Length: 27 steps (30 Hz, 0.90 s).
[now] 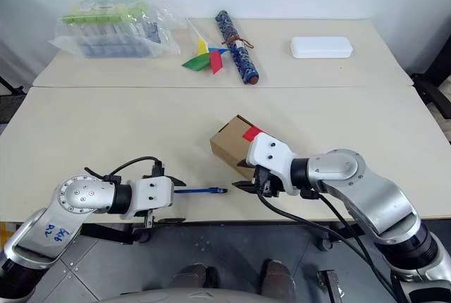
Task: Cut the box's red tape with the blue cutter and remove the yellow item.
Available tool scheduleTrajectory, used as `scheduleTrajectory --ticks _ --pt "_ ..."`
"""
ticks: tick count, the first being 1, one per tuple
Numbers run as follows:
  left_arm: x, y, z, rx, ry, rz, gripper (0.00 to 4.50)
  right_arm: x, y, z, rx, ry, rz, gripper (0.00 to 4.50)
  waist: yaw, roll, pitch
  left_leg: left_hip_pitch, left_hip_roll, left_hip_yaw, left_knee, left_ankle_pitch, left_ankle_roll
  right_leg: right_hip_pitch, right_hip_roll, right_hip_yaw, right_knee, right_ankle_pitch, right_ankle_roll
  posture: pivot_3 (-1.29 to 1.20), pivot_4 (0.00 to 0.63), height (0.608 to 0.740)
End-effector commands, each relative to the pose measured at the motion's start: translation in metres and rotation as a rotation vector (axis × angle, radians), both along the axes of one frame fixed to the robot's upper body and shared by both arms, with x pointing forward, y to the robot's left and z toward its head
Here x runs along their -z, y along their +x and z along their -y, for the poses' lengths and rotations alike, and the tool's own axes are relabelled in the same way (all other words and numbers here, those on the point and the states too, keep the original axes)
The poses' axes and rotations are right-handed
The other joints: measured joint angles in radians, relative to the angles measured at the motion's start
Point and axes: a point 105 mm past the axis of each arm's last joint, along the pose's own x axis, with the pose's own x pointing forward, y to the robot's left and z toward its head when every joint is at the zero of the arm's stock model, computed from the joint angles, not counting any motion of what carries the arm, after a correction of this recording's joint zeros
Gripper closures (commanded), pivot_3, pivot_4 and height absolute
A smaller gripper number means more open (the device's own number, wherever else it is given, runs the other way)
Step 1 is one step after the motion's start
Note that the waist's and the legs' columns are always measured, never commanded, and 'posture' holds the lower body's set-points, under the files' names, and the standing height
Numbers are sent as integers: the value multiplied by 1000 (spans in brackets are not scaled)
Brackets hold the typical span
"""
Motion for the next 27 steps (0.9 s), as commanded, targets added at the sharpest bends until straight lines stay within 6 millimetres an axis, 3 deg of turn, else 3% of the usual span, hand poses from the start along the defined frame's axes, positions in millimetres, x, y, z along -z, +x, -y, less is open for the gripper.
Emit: scheduleTrajectory --ticks 1,7,27 --pt "24 -16 -3 6 32 -145 191 -8 1 -2 -20 6 42 2243 -1 0 0 0 0 0 0 0 0 0 0 0 0 0 0 0 150 740" --pt "13 -8 -1 -38 -18 -116 191 -8 2 -3 -29 6 43 2243 5 0 0 0 0 0 0 0 0 0 0 1 -1 0 0 0 150 740" --pt "-54 13 -10 -162 -253 -186 191 -10 7 -2 -42 15 58 2243 10 -2 1 -2 -2 1 1 0 0 -1 1 0 0 0 0 0 150 740"
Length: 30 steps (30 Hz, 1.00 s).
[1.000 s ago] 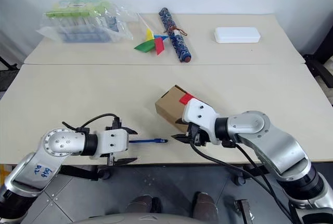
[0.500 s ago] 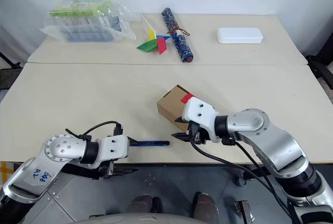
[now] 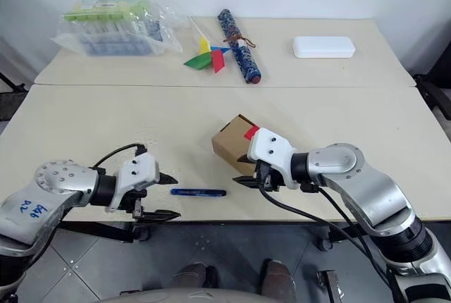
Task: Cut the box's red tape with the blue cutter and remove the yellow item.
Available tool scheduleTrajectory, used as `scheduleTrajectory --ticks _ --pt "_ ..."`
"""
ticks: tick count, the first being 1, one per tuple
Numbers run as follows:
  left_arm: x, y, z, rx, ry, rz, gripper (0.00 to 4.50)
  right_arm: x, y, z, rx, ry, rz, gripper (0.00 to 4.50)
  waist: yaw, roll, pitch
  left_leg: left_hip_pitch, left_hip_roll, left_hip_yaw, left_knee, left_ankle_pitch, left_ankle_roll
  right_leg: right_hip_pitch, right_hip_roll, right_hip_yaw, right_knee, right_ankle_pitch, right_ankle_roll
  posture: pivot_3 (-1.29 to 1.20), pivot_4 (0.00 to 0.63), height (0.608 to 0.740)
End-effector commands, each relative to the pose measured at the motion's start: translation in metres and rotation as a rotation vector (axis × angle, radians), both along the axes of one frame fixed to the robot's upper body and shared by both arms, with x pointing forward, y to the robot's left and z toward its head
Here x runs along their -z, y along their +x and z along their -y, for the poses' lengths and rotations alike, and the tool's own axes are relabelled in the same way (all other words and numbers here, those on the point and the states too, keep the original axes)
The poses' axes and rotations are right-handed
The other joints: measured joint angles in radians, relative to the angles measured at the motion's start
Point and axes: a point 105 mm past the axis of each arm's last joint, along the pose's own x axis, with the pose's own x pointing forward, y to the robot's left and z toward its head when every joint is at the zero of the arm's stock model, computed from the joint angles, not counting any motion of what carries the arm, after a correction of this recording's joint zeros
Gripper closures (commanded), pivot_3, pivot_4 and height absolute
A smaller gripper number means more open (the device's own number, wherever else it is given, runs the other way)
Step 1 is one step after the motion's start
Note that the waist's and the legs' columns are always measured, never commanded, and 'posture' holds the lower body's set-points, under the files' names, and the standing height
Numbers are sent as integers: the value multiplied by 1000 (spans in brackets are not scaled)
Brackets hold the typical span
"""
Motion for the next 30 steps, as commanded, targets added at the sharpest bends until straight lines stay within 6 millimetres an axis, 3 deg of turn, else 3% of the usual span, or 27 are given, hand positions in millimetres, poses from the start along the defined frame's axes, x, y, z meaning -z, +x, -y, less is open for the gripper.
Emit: scheduleTrajectory --ticks 1,8,15,30 --pt "-15 4 1 -7 -51 28 191 -7 -2 -3 -26 11 35 2243 3 0 0 0 0 0 0 0 0 0 0 0 0 0 0 0 150 740" --pt "10 18 -19 30 38 66 191 -7 -3 -4 -29 12 30 2243 5 0 0 0 0 1 0 0 0 0 1 0 0 0 0 0 150 740" --pt "23 36 -2 104 -30 121 191 -8 -9 -8 -40 21 23 2243 9 -1 1 -1 0 2 0 0 0 0 1 -1 -1 0 0 0 150 740" --pt "49 33 -1 245 57 104 191 -6 -16 -7 -24 16 7 2243 7 -1 1 -1 0 2 1 0 0 0 1 -1 0 0 0 0 150 740"
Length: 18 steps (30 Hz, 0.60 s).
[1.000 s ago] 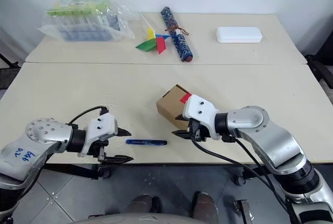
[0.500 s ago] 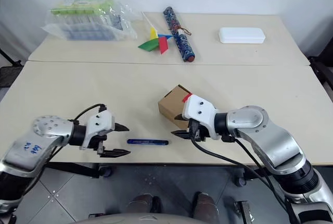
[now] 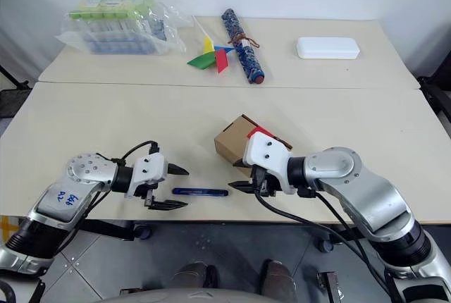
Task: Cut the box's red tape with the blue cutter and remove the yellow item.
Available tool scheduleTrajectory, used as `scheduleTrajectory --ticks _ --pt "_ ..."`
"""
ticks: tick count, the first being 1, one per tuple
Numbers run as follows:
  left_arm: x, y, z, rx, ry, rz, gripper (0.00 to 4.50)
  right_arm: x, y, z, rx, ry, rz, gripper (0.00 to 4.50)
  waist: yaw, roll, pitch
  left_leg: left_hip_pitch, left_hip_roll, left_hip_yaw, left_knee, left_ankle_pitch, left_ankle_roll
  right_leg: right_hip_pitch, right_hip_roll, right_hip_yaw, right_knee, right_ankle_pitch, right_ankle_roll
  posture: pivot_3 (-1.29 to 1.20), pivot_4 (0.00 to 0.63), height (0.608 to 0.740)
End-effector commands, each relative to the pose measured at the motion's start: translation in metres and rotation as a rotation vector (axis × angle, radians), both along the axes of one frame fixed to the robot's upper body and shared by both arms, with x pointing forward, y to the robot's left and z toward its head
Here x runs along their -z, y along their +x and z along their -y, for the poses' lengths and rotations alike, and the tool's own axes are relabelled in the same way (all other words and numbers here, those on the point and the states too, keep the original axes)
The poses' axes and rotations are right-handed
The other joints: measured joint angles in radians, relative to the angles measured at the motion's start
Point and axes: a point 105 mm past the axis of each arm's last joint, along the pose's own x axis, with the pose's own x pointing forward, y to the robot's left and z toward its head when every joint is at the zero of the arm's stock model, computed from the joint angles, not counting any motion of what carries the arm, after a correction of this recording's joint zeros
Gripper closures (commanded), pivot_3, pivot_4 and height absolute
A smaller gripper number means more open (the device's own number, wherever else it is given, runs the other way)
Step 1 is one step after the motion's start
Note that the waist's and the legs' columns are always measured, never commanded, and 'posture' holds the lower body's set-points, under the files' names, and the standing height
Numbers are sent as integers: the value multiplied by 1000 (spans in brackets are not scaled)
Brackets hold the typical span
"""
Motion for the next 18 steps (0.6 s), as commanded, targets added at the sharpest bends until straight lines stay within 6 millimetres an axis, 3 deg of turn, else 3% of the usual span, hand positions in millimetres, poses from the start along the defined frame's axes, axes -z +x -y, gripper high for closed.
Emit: scheduleTrajectory --ticks 1,3,8,13,18 --pt "16 -7 -1 31 59 -47 191 -7 -4 0 -10 12 29 2243 0 0 0 0 0 0 0 0 0 0 0 0 0 0 0 0 150 740" --pt "18 -7 1 37 58 -46 703 -7 -4 0 -8 12 29 2243 -1 0 0 0 0 0 0 0 0 0 0 0 0 0 0 0 150 740" --pt "22 -11 1 64 88 -58 703 -8 -4 0 -5 10 31 2243 1 0 0 1 0 0 0 0 0 0 0 0 1 0 0 0 150 740" --pt "24 -11 -1 56 97 -61 1811 -8 -4 0 -4 8 33 2243 1 0 0 1 0 0 0 0 0 0 0 0 1 0 0 0 150 740" --pt "27 -16 -1 58 102 -93 1811 -8 -5 0 -6 6 35 2243 0 0 -1 2 0 -1 0 0 0 1 0 1 1 0 0 0 150 740"
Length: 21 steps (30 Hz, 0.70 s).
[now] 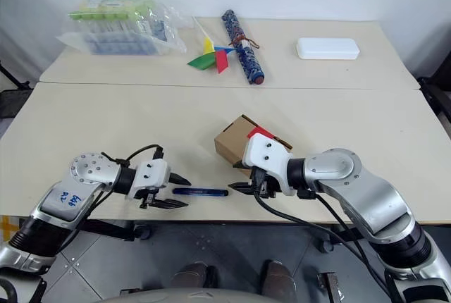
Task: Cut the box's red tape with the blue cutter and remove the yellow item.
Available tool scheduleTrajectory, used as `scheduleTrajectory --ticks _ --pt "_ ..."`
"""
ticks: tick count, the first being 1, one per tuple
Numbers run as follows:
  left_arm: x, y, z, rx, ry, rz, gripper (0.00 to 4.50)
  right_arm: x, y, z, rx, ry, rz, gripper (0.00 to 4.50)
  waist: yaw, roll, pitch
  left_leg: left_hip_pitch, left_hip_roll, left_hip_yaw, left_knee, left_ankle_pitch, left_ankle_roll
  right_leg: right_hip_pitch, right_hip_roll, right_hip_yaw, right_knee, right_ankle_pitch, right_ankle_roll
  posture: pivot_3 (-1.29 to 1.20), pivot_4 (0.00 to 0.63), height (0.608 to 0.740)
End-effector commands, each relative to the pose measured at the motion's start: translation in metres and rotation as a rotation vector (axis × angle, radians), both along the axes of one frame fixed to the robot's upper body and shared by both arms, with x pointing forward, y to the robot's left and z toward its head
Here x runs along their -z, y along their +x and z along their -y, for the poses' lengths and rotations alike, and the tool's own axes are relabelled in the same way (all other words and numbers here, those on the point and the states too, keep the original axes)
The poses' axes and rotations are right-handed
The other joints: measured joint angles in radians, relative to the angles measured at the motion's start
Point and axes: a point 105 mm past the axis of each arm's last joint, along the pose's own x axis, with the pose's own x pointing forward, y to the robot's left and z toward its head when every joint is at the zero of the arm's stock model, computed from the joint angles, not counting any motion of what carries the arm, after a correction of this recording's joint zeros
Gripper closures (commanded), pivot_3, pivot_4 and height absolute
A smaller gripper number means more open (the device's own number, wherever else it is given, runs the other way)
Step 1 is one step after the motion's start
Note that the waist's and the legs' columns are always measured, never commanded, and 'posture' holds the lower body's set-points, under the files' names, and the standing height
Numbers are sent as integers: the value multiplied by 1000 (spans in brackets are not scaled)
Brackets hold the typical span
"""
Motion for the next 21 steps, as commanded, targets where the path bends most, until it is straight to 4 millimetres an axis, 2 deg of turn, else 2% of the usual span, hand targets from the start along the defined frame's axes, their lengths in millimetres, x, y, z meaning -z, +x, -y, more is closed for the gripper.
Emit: scheduleTrajectory --ticks 1,8,11,17,21 --pt "24 -11 -6 -6 79 -85 1811 -9 -4 0 -11 10 41 2243 0 0 0 0 0 0 0 0 0 0 0 0 0 0 0 0 150 740" --pt "28 -12 -5 0 86 -89 1811 -9 -5 0 -14 7 43 2243 0 1 0 0 0 0 0 0 0 0 0 0 0 0 0 0 150 740" --pt "31 -14 -4 19 102 -100 2401 -10 -5 0 -18 9 44 2243 0 1 0 0 0 0 0 0 0 0 0 0 0 0 0 0 150 740" --pt "32 -12 -2 27 109 -98 4080 -8 -8 -2 -40 -8 34 2243 1 1 -1 1 0 0 0 0 0 0 0 0 0 0 0 0 150 740" --pt "32 -12 -2 37 120 -96 4101 -6 -13 -6 -78 -32 34 2243 1 2 -2 1 0 0 0 0 0 0 0 0 0 0 0 0 150 740"
